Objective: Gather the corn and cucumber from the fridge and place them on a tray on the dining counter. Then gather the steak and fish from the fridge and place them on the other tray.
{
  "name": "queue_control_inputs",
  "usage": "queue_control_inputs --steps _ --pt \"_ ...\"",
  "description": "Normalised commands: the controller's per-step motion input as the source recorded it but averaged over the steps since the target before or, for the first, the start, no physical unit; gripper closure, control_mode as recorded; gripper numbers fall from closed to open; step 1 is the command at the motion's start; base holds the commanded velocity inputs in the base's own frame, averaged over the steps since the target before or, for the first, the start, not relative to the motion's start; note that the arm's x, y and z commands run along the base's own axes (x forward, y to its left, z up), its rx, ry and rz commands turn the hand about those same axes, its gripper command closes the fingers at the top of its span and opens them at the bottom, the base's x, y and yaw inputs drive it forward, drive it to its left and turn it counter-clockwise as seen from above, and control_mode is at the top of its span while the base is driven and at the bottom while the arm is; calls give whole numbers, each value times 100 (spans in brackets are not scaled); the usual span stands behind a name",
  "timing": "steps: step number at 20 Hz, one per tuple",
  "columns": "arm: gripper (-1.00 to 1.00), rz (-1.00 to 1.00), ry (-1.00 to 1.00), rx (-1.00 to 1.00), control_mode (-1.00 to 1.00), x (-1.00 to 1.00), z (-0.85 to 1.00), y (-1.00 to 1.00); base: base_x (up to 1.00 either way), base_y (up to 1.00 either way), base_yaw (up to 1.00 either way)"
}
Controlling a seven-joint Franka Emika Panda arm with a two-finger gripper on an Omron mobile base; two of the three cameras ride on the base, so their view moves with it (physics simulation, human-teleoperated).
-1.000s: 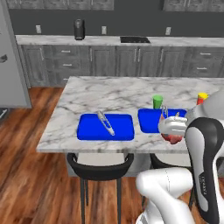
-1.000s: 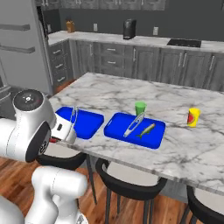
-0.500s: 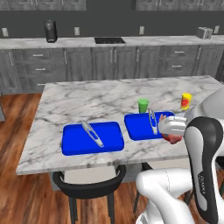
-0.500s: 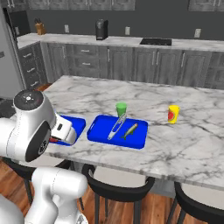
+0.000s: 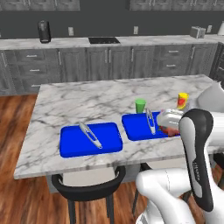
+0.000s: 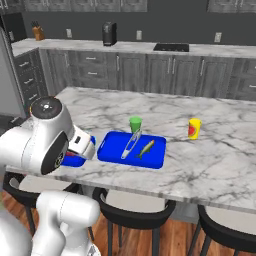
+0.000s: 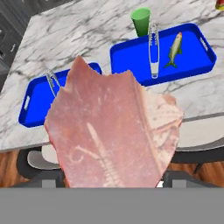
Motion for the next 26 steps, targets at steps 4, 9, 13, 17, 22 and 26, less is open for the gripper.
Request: queue_control_inputs --steps 4,9,13,17,22,26 --pt "100 -10 5 2 -100 99 -25 -22 0 0 0" --pt "100 -8 0 -1 -100 85 -52 -8 0 0 0" --pt "100 -2 0 -3 -100 31 -45 0 0 0 0" --pt "100 0 3 -2 -100 21 -24 0 0 0 0" --pt "100 0 10 0 -100 49 -27 0 0 0 0" --pt "100 0 10 0 -100 51 -24 0 0 0 0"
